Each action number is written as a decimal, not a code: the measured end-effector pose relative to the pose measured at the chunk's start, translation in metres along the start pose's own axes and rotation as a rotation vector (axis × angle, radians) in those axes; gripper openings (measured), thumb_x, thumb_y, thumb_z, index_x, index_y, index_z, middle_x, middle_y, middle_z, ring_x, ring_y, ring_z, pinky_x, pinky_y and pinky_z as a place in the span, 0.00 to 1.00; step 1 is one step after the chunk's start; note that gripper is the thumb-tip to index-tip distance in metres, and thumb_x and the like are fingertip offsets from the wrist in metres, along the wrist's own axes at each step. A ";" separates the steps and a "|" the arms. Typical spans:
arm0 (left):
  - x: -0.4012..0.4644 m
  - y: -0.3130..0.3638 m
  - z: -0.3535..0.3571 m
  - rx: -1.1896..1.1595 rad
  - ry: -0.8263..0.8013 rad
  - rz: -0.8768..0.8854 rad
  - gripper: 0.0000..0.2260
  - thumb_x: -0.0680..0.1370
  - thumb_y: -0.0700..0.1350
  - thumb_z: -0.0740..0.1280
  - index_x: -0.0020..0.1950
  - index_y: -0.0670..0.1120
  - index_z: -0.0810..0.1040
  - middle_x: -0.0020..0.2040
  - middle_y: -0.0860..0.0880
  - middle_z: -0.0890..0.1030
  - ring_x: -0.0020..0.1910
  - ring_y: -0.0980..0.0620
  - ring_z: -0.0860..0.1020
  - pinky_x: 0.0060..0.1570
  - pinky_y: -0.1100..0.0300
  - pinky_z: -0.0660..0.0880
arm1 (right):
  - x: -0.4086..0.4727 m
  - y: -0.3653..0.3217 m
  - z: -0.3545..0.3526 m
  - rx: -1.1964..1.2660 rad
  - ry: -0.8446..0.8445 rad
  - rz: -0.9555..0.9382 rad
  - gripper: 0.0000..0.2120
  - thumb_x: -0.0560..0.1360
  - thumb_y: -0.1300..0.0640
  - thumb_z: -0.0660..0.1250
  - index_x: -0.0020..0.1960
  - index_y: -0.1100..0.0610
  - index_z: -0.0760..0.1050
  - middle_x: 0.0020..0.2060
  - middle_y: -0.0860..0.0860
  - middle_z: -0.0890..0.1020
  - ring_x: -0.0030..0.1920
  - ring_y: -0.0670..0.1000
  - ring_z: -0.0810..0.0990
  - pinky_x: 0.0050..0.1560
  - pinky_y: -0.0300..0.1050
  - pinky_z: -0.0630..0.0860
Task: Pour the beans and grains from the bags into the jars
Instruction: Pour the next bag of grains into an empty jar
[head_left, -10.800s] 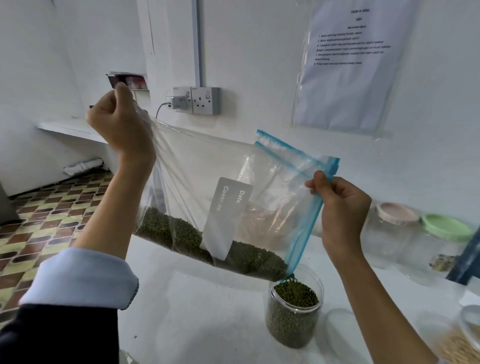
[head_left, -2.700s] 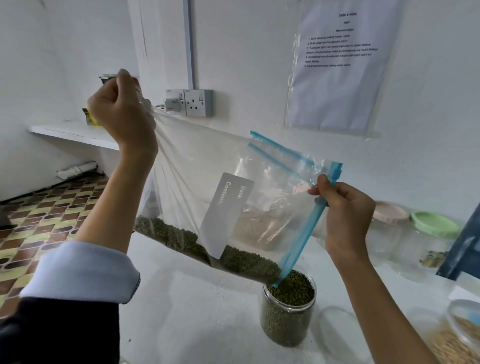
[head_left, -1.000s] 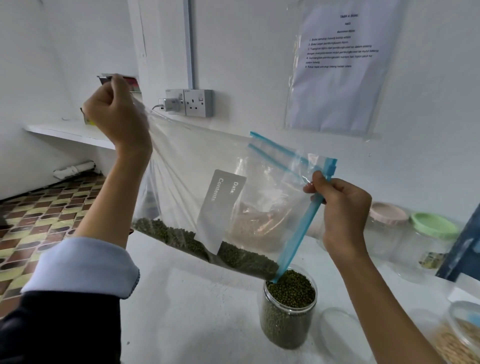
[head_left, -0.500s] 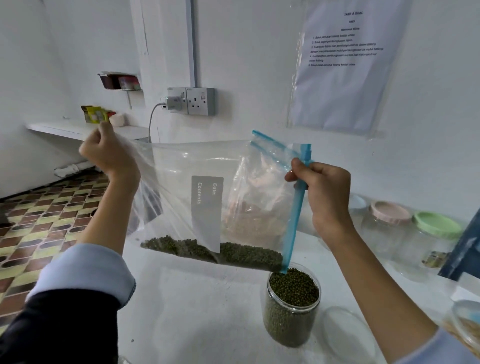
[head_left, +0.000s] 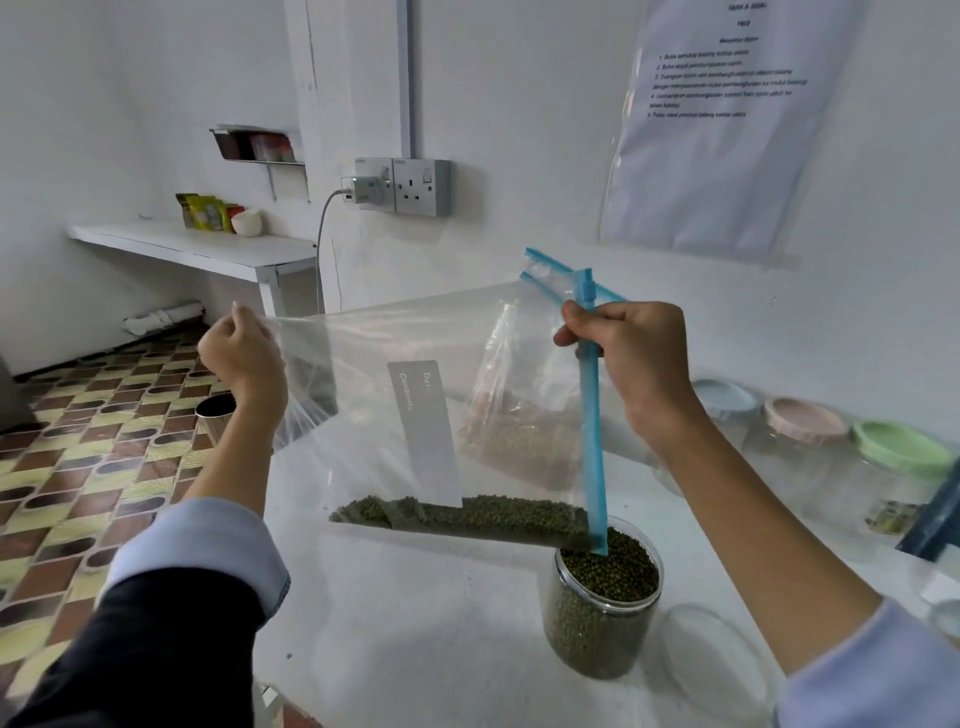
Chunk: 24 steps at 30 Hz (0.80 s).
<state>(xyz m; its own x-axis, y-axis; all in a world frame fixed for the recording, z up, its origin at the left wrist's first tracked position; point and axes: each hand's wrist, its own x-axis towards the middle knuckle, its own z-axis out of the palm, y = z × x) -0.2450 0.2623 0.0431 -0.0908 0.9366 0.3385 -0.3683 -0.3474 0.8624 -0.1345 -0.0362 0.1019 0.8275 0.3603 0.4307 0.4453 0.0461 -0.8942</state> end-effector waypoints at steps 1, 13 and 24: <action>0.001 -0.005 -0.003 0.049 -0.005 -0.009 0.21 0.80 0.39 0.58 0.25 0.46 0.62 0.14 0.57 0.63 0.16 0.61 0.62 0.23 0.68 0.61 | 0.001 0.000 0.002 -0.003 -0.011 0.007 0.10 0.74 0.57 0.70 0.35 0.57 0.81 0.31 0.46 0.82 0.34 0.40 0.78 0.50 0.40 0.76; 0.000 -0.026 -0.021 0.743 -0.162 -0.203 0.20 0.82 0.48 0.53 0.45 0.35 0.75 0.42 0.40 0.75 0.36 0.47 0.72 0.37 0.56 0.68 | 0.004 -0.001 0.028 -0.088 -0.077 0.035 0.11 0.73 0.55 0.72 0.32 0.55 0.81 0.31 0.46 0.82 0.37 0.43 0.79 0.41 0.30 0.70; -0.003 -0.011 -0.023 0.652 -0.181 -0.346 0.30 0.81 0.56 0.56 0.71 0.36 0.53 0.62 0.36 0.74 0.54 0.43 0.75 0.54 0.49 0.73 | 0.006 0.001 0.029 -0.120 -0.064 0.028 0.10 0.73 0.55 0.72 0.33 0.56 0.81 0.30 0.46 0.81 0.34 0.43 0.78 0.45 0.36 0.74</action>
<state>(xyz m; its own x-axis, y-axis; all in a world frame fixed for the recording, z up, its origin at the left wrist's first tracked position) -0.2614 0.2643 0.0240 0.1046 0.9944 0.0159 0.2780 -0.0446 0.9595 -0.1385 -0.0070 0.0998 0.8183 0.4184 0.3941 0.4636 -0.0750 -0.8829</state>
